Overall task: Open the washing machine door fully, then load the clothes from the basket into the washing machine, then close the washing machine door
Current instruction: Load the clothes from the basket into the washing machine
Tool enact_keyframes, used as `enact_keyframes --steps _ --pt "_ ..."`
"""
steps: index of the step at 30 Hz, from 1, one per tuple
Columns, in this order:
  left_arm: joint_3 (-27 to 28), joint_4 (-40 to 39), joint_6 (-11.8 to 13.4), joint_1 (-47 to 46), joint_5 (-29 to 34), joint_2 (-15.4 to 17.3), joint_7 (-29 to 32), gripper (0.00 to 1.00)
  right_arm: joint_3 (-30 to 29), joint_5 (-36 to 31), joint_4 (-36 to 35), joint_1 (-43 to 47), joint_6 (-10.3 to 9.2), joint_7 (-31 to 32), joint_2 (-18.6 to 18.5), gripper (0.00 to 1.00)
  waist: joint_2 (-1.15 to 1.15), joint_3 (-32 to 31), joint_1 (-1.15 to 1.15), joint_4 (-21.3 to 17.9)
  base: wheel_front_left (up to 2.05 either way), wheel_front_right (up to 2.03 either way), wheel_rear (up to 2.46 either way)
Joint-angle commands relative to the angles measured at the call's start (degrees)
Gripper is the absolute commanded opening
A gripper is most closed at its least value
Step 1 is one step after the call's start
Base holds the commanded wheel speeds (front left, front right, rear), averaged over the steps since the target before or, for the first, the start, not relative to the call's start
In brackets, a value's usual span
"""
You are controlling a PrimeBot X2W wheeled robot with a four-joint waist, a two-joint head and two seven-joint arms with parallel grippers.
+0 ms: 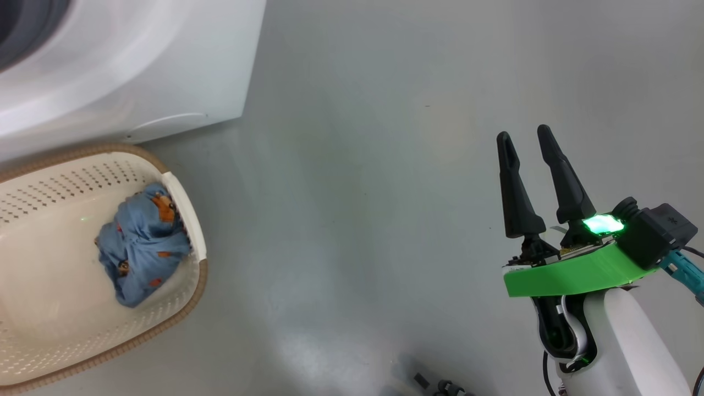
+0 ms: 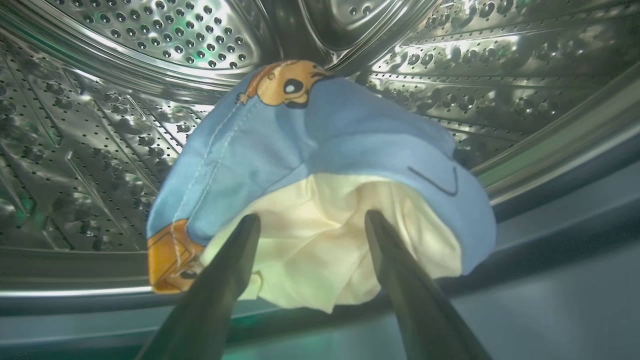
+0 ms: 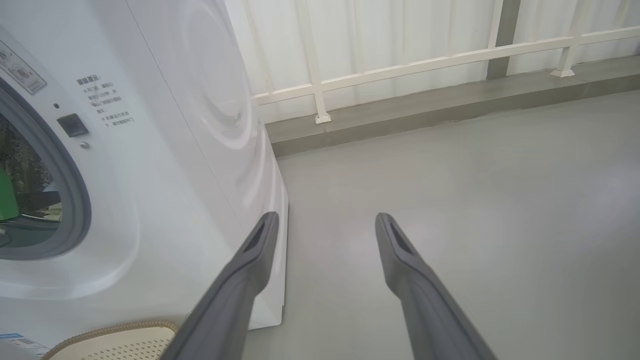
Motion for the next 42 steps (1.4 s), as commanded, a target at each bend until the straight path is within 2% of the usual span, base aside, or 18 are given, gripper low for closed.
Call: enact_keyframes --steps 1,11,23,25,32,42 --pt "0.39 -1.02 -0.07 0.69 -0.30 2.08 0.20 1.00 0.78 0.01 -1.18 -0.34 0.25 -0.46 -0.64 1.00 0.00 -0.28 0.00 0.25 0.00 0.00 0.00" --pt "1.70 -0.97 -1.23 2.10 -3.25 0.10 -5.40 1.00 -0.13 -0.95 -1.14 -0.11 0.25 -0.46 -0.64 1.00 0.00 -2.05 0.00 1.67 0.00 0.00 0.00" --pt "5.05 -2.99 -2.81 7.25 -8.63 -3.81 -18.41 1.00 -1.47 -3.06 -0.69 0.43 0.25 -0.46 -0.64 1.00 0.00 -5.95 0.00 4.91 0.00 0.00 0.00" --pt "6.33 -4.85 -2.59 8.67 -9.71 -4.24 -18.95 1.00 -1.74 -3.43 -0.65 0.53 0.25 -0.46 -0.64 1.00 0.00 -6.58 0.00 5.40 0.00 0.00 0.00" --pt "10.11 -19.66 -1.44 18.75 -8.79 -5.57 -19.08 1.00 -2.68 -4.29 -0.52 1.25 0.25 -0.46 -1.21 1.00 0.00 -9.20 0.00 7.21 0.00 0.00 0.00" --pt "15.55 -31.66 -0.38 31.71 -4.90 -9.44 -19.09 1.00 -3.37 -4.53 0.12 3.33 0.25 -0.46 -3.06 1.00 0.00 -14.11 0.00 9.70 0.00 0.00 0.00"
